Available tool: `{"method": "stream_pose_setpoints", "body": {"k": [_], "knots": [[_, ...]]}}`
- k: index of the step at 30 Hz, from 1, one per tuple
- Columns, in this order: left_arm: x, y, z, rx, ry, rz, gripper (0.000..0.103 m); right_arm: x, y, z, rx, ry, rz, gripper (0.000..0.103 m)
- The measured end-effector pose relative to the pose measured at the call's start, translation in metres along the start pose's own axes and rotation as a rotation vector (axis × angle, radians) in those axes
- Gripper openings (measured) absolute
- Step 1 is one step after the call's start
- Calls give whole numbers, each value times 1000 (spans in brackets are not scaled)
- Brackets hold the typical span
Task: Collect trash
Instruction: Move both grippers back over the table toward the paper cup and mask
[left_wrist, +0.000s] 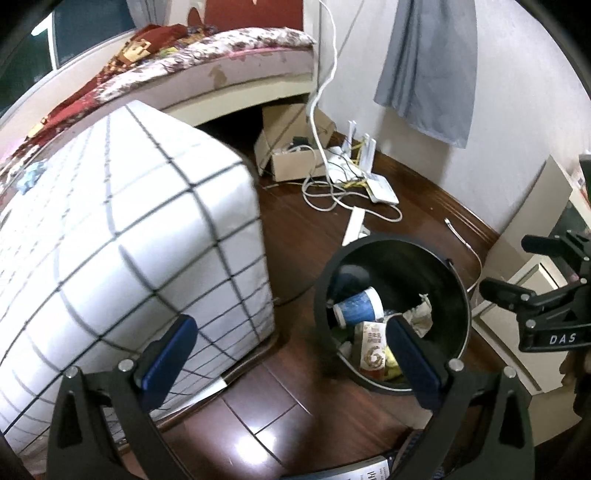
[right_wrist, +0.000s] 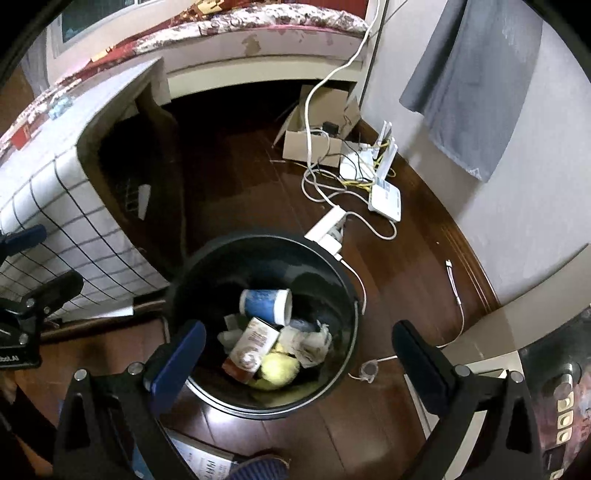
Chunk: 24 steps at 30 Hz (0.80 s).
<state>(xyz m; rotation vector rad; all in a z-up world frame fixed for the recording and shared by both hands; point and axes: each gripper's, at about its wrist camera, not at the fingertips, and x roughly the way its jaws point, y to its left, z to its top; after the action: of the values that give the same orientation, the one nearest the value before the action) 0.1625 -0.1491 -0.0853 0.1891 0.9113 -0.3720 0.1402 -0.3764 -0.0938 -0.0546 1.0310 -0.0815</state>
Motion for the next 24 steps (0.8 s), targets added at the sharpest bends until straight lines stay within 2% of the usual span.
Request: {"method": "stream_pose_setpoints", "body": {"k": [8, 14, 24], "knots": [[-22, 22, -6, -30, -31, 62, 103, -12, 30, 9, -48, -19, 24, 102], [-47, 45, -4, -65, -66, 82, 103, -33, 55, 28, -86, -86, 52, 102], [-68, 90, -5, -159, -114, 124, 103, -47, 108, 50, -168, -142, 102, 102]]}}
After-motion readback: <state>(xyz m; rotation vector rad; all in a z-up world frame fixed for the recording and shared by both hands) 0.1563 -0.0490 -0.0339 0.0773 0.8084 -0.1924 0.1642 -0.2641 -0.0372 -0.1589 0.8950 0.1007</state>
